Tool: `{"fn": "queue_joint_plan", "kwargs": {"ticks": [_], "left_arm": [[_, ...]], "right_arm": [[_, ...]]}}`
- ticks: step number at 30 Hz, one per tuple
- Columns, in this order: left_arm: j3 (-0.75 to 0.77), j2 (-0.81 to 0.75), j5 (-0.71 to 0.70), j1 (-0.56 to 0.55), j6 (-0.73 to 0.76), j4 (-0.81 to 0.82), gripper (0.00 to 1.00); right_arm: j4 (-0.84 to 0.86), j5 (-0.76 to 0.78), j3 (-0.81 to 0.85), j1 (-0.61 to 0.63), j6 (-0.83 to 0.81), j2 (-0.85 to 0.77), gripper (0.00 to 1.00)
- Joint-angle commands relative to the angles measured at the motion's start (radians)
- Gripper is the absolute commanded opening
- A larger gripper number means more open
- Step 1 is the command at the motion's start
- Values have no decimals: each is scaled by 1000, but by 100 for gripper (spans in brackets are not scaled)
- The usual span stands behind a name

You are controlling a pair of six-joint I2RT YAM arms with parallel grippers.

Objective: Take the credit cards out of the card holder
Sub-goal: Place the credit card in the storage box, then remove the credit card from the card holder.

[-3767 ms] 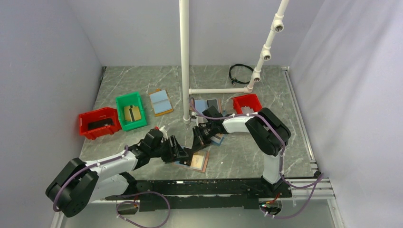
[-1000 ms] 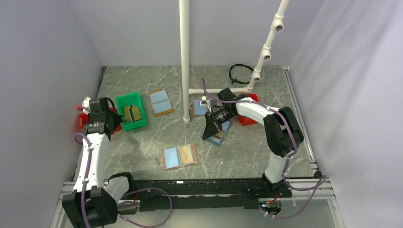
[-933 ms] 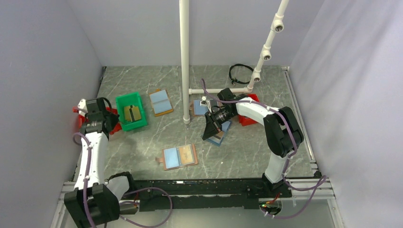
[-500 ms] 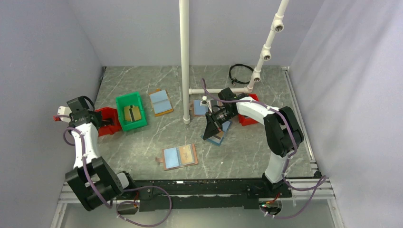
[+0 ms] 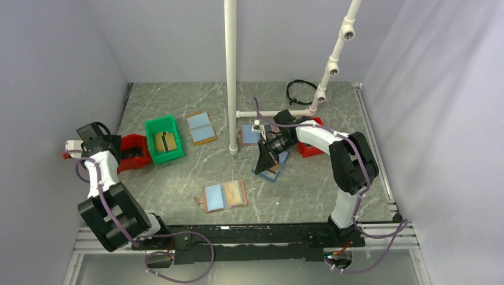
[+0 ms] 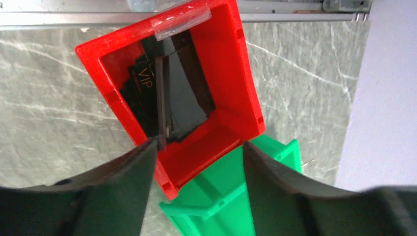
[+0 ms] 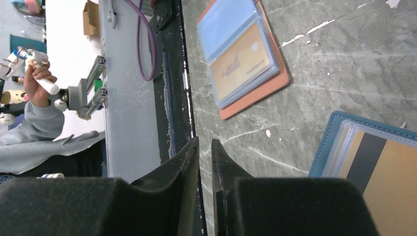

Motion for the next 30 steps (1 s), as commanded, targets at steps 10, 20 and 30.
{"fn": "queue_joint_plan", "kwargs": {"ticks": [10,20,30], "left_arm": [[8,-272,228,8,78,-123,83],[-221,-457,906,-45,256,8,91],[-302,-565,776,-471,332,-137,92]], "right_arm": [[-91,3,61,-17,-146,-84,18],[34,86,-19,-12,-107,-211,20],[96,176,-61,-8,-81,-282,23]]}}
